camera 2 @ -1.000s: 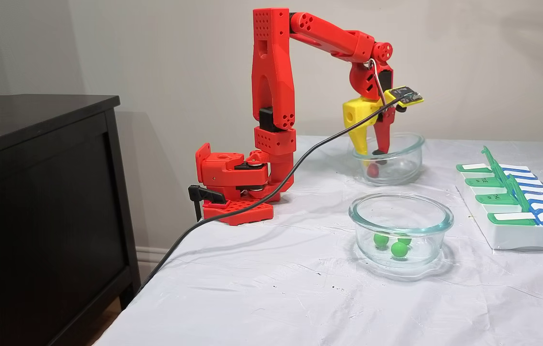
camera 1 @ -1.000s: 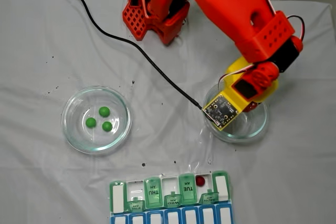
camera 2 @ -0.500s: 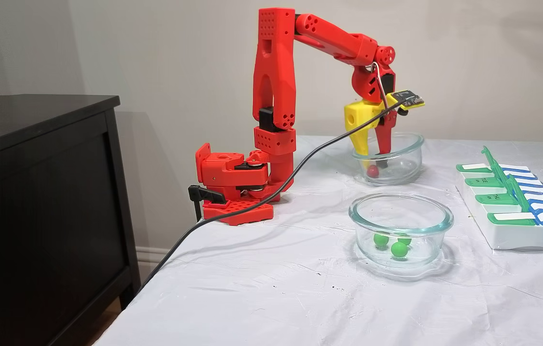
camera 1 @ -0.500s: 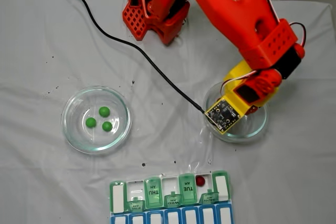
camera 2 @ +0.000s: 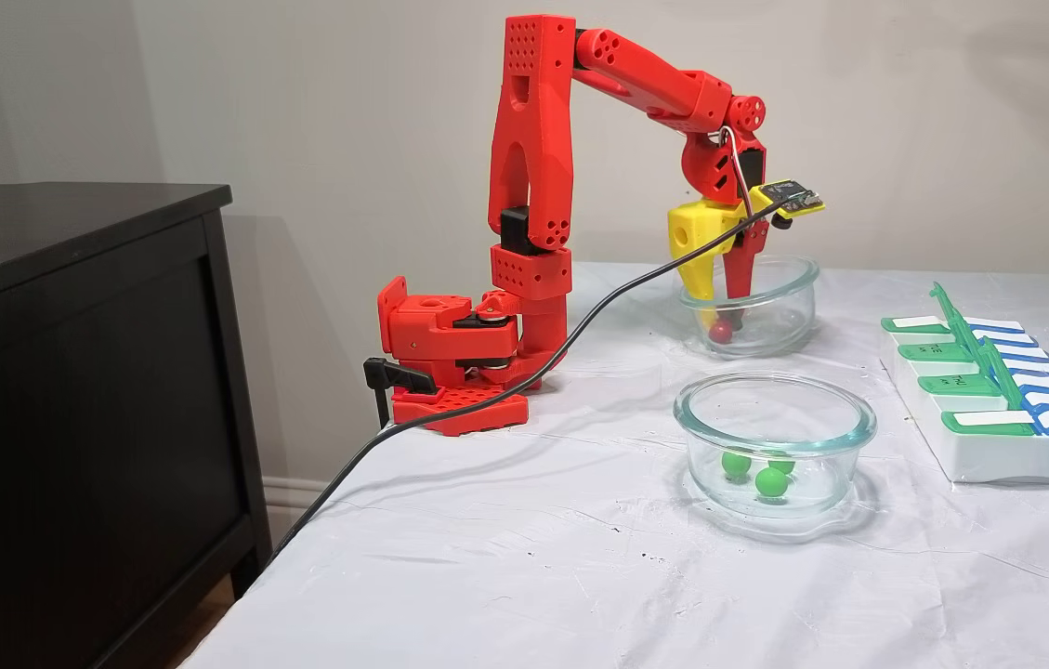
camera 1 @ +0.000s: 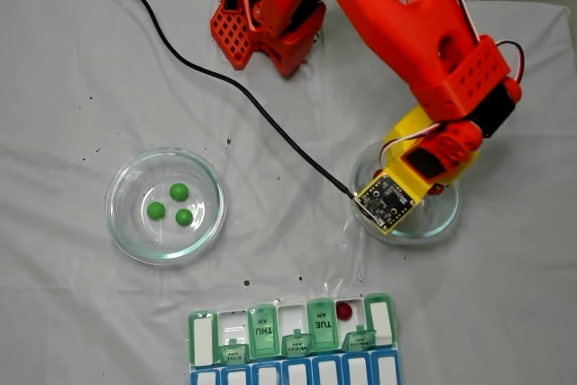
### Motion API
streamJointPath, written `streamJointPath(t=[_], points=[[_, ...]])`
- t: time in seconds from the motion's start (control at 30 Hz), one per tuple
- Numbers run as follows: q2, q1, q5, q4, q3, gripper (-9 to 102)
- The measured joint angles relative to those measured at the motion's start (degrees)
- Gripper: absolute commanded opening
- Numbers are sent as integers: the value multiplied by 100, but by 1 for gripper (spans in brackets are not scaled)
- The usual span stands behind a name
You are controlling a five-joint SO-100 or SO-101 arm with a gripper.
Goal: Sort medicines into box.
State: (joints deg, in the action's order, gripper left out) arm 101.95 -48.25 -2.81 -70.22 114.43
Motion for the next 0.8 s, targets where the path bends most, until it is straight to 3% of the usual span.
streamJointPath(t=[0.5, 0.8], points=[[1380, 703, -694, -185, -439, 0], [2382, 2039, -1556, -229, -896, 0]])
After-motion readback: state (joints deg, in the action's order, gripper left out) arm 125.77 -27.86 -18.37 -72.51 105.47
